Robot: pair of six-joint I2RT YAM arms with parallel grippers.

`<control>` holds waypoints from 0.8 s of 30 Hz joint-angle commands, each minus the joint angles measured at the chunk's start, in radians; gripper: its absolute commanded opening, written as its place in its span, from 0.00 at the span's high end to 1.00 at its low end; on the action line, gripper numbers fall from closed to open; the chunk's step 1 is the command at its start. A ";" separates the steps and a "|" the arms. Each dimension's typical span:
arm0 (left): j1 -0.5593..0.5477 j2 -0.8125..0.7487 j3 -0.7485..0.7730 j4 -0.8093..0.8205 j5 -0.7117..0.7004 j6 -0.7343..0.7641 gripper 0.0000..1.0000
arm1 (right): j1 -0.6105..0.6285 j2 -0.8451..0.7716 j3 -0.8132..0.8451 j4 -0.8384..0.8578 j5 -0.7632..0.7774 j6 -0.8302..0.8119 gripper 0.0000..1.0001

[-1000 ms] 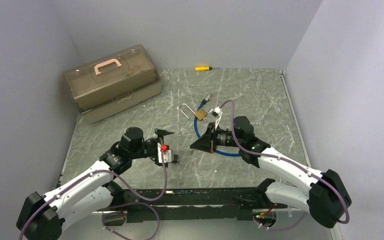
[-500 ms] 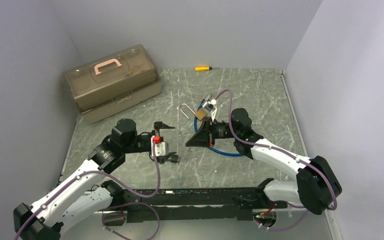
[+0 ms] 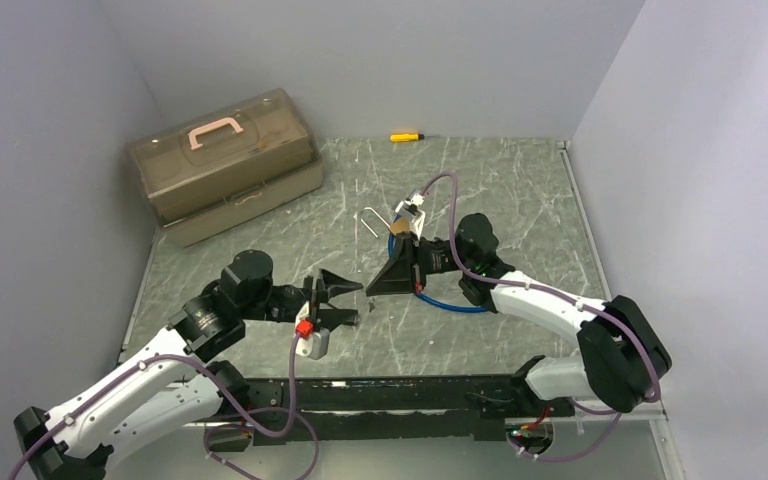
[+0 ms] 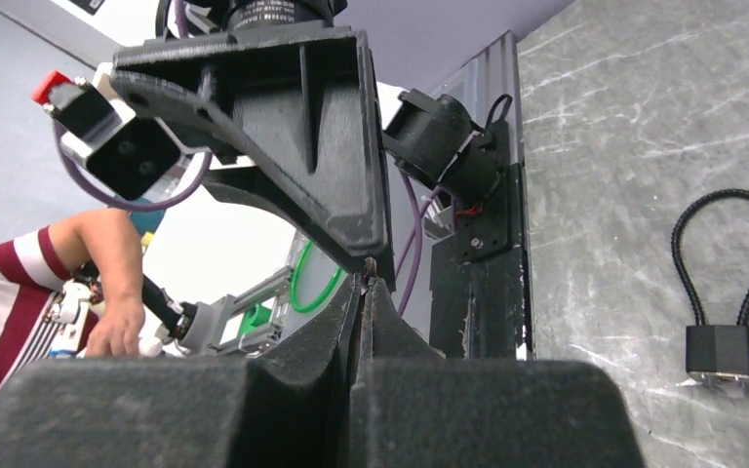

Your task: Unlock with the key

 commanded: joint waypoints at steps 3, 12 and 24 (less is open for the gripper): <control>-0.037 -0.002 0.053 0.001 0.013 0.079 0.49 | 0.029 0.019 0.076 0.055 -0.041 -0.008 1.00; -0.039 -0.010 0.050 0.028 -0.021 0.045 0.49 | 0.073 0.031 0.147 -0.120 -0.058 -0.132 1.00; -0.038 -0.032 0.047 0.010 -0.021 0.013 0.93 | 0.088 0.031 0.139 -0.092 -0.054 -0.120 1.00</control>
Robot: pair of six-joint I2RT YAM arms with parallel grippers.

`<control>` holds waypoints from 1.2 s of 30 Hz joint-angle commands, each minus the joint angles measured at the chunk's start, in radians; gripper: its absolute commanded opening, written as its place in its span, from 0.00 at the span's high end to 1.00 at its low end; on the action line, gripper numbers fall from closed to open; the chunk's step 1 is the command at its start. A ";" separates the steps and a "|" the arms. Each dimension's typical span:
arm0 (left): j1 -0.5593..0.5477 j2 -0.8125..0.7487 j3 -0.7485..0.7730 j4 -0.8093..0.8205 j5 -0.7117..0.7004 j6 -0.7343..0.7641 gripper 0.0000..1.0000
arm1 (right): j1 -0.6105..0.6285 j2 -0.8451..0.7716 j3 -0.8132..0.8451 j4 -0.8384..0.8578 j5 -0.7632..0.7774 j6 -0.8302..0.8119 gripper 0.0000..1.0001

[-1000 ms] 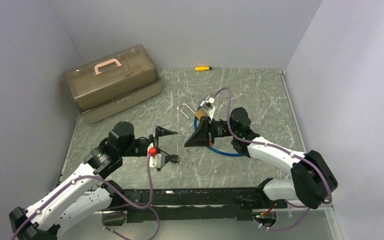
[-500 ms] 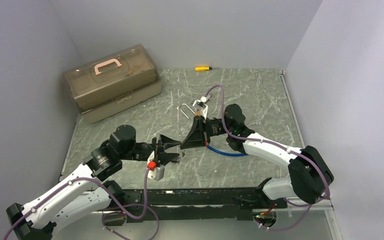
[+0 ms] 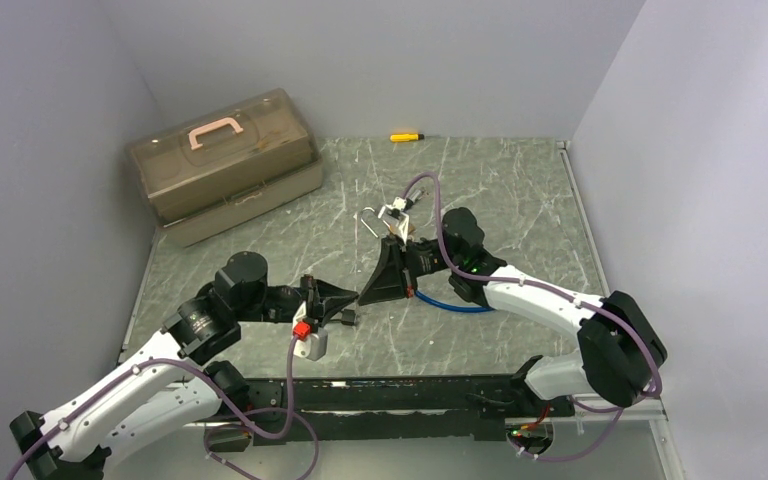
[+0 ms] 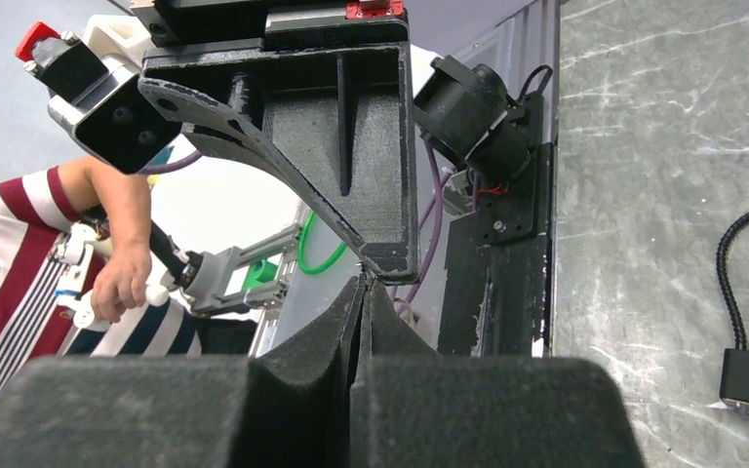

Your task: Unlock with the key

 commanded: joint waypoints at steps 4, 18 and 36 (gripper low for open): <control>-0.006 -0.015 0.037 0.019 0.049 -0.023 0.99 | 0.012 0.004 0.039 0.047 0.003 -0.018 1.00; 0.005 -0.016 -0.020 -0.082 -0.115 -0.120 1.00 | 0.002 -0.059 0.070 -0.546 0.317 -0.435 0.70; 0.008 0.248 -0.175 -0.400 -0.072 0.216 0.65 | 0.001 -0.490 -0.184 -0.636 0.860 -0.410 0.58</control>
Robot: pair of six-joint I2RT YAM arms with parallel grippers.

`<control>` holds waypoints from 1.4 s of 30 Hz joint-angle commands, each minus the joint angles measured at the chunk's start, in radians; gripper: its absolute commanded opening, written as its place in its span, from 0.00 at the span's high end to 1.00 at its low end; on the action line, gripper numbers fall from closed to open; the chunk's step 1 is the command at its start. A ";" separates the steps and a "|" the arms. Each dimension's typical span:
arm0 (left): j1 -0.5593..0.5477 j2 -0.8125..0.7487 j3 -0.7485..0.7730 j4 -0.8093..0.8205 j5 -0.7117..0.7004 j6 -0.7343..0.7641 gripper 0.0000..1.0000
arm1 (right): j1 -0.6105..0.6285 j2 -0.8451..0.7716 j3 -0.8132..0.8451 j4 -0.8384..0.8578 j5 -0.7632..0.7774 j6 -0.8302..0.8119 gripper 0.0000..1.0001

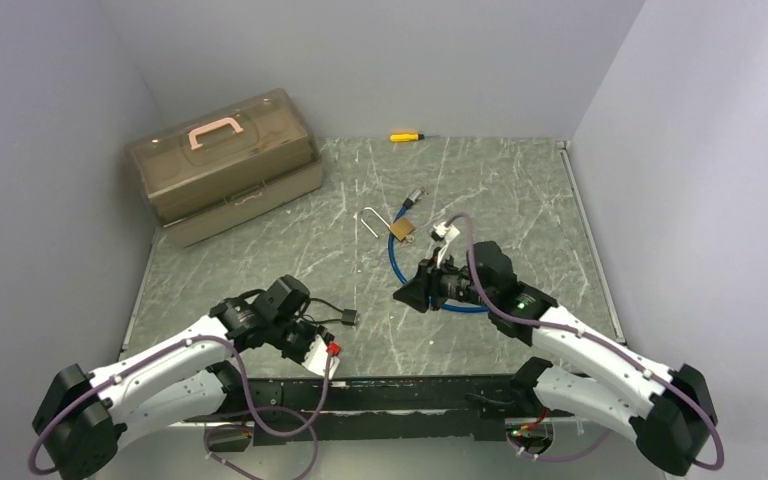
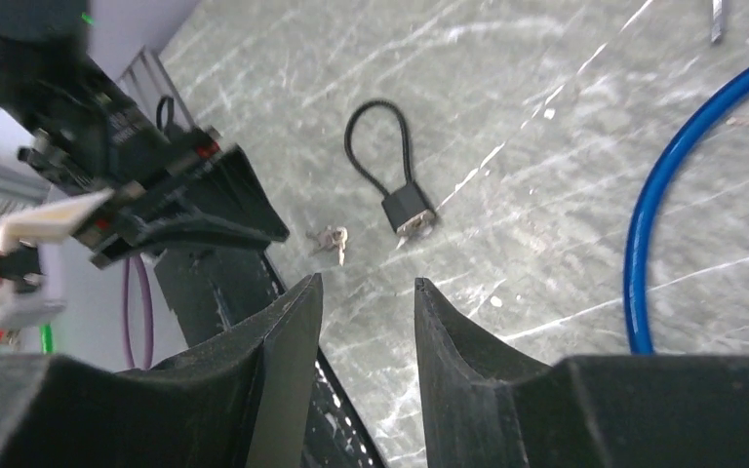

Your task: Unlock with the key

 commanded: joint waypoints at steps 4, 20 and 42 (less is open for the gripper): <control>-0.007 0.135 0.031 0.036 -0.006 0.085 0.64 | -0.005 -0.132 -0.005 0.019 0.101 0.021 0.58; -0.037 0.313 0.087 0.156 -0.052 -0.008 0.59 | -0.012 -0.148 0.030 0.009 0.058 -0.003 0.58; 0.366 0.474 0.755 -0.188 -0.387 -0.792 0.01 | -0.077 -0.151 0.118 -0.221 0.649 0.007 0.00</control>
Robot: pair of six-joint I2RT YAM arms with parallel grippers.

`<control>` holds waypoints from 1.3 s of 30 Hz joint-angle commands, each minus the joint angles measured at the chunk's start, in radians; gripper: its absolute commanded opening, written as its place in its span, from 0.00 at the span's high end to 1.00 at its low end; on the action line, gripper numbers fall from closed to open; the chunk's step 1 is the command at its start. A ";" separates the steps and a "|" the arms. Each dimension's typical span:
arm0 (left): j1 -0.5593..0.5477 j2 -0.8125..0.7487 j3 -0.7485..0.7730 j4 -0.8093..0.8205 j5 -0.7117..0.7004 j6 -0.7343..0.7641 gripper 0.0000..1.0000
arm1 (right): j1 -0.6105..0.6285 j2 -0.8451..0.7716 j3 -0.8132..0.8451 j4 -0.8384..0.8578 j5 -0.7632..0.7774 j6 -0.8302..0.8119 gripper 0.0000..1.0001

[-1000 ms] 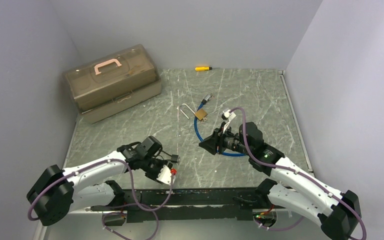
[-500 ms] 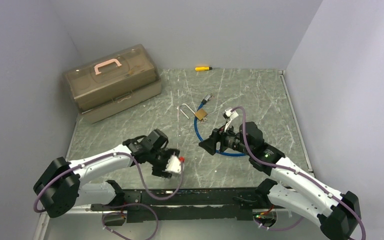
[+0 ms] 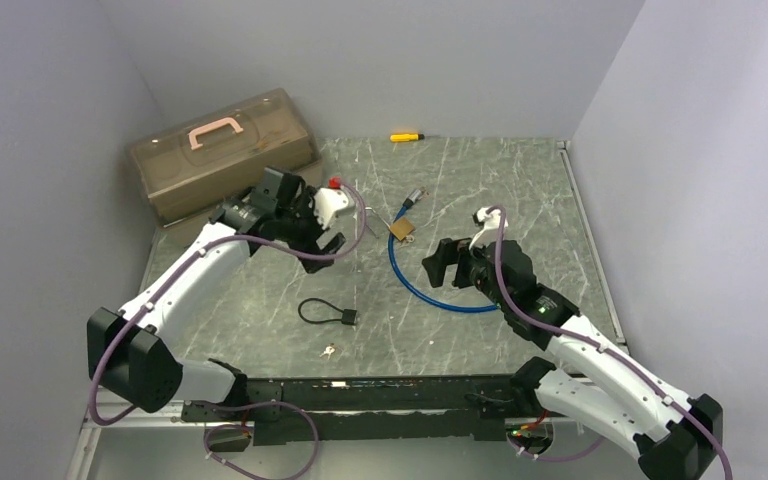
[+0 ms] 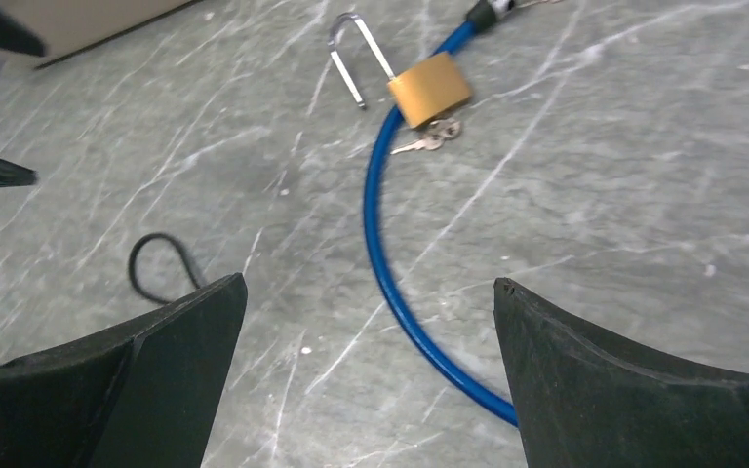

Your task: Unlock with the key

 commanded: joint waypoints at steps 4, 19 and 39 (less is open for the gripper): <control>0.152 -0.050 0.021 -0.094 -0.218 -0.228 0.01 | -0.027 0.063 0.169 -0.142 0.149 0.012 0.00; 0.464 -0.164 -0.435 0.581 -0.040 -0.277 0.01 | -0.487 0.253 -0.091 0.297 0.433 -0.051 0.00; 0.558 -0.136 -0.893 1.503 -0.006 -0.431 0.00 | -0.650 0.629 -0.318 1.174 0.218 -0.294 0.00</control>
